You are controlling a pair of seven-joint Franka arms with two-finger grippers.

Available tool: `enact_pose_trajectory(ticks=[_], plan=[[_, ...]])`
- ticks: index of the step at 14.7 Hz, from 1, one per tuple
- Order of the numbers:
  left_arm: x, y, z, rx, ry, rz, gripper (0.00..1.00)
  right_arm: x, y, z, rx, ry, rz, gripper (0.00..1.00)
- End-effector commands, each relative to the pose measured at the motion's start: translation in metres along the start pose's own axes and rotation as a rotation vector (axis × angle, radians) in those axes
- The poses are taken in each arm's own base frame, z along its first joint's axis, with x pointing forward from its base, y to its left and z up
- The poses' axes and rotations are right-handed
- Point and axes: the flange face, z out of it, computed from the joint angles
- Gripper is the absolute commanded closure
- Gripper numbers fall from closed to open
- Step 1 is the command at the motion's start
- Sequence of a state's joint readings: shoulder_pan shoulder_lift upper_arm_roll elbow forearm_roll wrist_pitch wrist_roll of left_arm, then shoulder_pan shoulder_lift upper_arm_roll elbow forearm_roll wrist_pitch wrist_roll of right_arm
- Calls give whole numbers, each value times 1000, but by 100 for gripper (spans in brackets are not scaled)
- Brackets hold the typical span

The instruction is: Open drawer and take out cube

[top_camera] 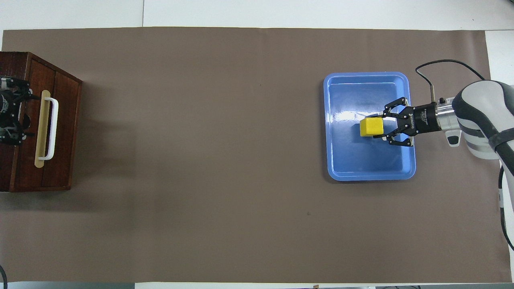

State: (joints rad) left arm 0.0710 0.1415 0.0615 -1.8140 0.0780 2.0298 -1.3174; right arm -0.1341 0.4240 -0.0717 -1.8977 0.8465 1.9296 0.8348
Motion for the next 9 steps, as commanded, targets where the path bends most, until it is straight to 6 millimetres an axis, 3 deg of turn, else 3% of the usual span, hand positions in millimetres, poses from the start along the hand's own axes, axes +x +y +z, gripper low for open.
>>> enact_pose_trajectory(ticks=[1, 5, 9], plan=[[10, -3, -5, 26, 30, 30, 0, 4, 7, 4, 27, -9, -34, 100], [3, -11, -50, 41, 19, 204, 0, 8, 14, 11, 25, -4, -29, 100], [-43, -27, -91, 81, -20, 584, 0, 8, 16, 12, 24, -5, -37, 100]])
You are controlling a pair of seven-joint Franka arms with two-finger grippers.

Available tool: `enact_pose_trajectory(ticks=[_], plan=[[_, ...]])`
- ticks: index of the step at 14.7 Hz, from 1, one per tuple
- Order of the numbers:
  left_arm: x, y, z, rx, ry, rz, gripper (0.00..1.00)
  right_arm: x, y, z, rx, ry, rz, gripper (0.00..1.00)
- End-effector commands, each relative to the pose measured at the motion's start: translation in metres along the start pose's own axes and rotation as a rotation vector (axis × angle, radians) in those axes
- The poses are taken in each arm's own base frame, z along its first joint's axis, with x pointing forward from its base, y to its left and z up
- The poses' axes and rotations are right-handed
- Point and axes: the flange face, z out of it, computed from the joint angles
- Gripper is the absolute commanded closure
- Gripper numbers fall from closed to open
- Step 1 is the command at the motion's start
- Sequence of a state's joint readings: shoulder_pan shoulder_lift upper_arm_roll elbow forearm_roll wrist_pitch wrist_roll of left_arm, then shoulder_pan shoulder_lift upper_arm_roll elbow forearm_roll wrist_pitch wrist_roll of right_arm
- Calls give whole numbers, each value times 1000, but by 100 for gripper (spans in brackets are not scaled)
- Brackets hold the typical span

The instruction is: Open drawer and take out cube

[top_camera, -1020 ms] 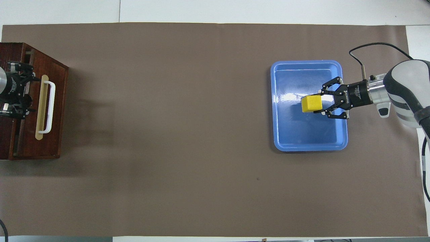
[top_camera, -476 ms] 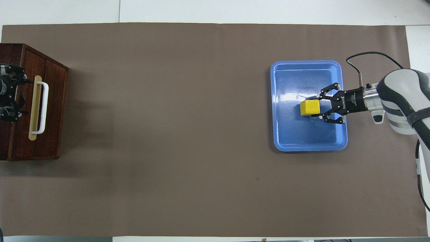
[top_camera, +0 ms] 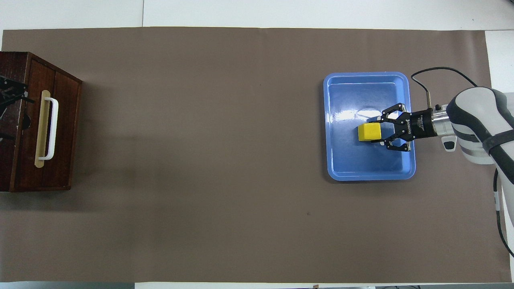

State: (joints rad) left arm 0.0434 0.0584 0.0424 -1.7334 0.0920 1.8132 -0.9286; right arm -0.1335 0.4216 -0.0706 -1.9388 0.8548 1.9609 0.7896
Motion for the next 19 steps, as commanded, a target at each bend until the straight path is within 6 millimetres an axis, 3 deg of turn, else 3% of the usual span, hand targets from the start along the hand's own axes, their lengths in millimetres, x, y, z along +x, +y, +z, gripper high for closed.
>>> enact_pose_trajectory(ticks=[1, 2, 3, 5, 7, 10, 12, 13, 16, 19], plan=[[-40, -3, -30, 35, -18, 256, 0, -3, 5, 3, 21, -10, -23, 100], [-48, -4, -36, 35, -25, 345, 0, -4, 4, 4, 19, -9, -27, 95], [-50, -5, -35, 40, -40, 421, 0, -4, 4, 4, 19, -7, -28, 51], [-61, -2, -34, 31, -111, 550, 0, -5, 4, 5, 17, -9, -23, 28], [-76, 2, -40, 27, -137, 739, 0, -6, 3, 2, 17, -12, -19, 14], [-85, 2, -42, 13, -158, 840, 0, -17, -1, -6, 7, -16, -32, 1], [-94, 6, -51, -18, -181, 852, 0, -41, -6, -27, -11, 3, -49, 0], [-95, 7, -52, -20, -176, 857, 0, -60, -7, -41, -27, 54, -82, 0], [-96, 6, -63, -19, -183, 888, 0, -127, -6, -56, -84, 150, -211, 0], [-98, 7, -61, -2, -212, 910, 0, -182, -4, -81, -162, 267, -351, 0]])
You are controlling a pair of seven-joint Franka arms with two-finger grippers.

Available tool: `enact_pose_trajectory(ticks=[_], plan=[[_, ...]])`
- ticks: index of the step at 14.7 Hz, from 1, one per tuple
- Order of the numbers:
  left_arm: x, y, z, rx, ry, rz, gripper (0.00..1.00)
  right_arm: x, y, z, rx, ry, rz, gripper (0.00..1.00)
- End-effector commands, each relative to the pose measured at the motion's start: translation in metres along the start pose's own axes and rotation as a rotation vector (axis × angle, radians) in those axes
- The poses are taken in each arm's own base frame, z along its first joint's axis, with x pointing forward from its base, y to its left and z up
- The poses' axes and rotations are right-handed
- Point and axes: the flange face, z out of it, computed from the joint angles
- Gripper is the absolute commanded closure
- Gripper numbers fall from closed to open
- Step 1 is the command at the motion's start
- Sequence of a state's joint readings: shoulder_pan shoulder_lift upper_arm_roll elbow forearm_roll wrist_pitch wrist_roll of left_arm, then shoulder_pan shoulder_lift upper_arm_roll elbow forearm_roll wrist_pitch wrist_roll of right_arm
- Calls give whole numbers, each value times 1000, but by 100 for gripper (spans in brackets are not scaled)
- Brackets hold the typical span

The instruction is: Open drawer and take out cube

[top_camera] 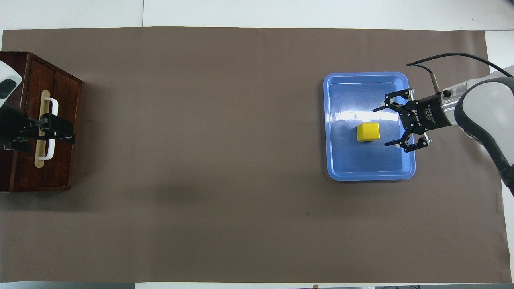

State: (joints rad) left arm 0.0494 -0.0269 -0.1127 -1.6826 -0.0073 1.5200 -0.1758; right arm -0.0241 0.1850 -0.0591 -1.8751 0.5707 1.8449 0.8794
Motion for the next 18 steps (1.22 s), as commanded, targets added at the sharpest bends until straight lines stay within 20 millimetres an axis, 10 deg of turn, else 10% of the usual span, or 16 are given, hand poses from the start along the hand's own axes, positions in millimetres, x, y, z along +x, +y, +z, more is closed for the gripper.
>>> enact_pose_trajectory(ticks=[1, 8, 18], plan=[[-4, 2, -5, -10, -26, 46, 0, -38, -5, -36, -75, 99, -108, 0], [0, 5, -11, -14, 1, 56, 0, -124, 8, -122, -215, 317, -508, 0], [6, 2, -12, -26, 39, 51, 0, -121, 30, -155, -403, 359, -1055, 0]])
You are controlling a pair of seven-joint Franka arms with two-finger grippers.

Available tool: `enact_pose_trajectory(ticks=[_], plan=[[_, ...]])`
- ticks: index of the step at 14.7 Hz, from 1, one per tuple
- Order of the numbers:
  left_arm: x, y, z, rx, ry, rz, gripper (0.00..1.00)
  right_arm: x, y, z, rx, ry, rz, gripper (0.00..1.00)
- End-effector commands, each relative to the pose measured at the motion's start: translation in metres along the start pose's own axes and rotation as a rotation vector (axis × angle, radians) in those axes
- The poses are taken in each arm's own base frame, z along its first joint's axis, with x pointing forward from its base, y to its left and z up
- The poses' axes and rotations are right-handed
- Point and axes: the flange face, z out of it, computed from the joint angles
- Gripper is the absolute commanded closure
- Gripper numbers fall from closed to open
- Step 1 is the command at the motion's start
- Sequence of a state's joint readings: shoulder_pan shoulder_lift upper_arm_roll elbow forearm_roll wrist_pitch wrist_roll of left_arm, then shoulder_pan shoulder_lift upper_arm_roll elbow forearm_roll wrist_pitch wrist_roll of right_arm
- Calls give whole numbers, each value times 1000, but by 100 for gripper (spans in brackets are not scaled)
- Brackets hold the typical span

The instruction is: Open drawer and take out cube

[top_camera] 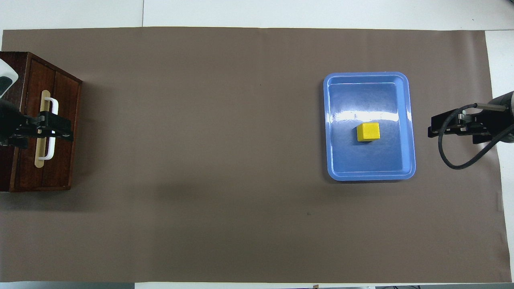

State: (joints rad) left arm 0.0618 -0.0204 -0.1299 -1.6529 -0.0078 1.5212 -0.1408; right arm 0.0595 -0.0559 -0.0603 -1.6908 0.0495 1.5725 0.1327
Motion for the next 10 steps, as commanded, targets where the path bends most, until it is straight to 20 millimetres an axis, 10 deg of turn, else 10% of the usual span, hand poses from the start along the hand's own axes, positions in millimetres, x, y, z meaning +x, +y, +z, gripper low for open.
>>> enact_pose_trajectory(ticks=[1, 10], plan=[[5, 0, -1, -22, 21, 17, 0, -1, 5, -3, -16, 9, -57, 0], [10, 4, 2, -27, 63, 39, 0, 3, 1, -14, -41, -4, -140, 0]])
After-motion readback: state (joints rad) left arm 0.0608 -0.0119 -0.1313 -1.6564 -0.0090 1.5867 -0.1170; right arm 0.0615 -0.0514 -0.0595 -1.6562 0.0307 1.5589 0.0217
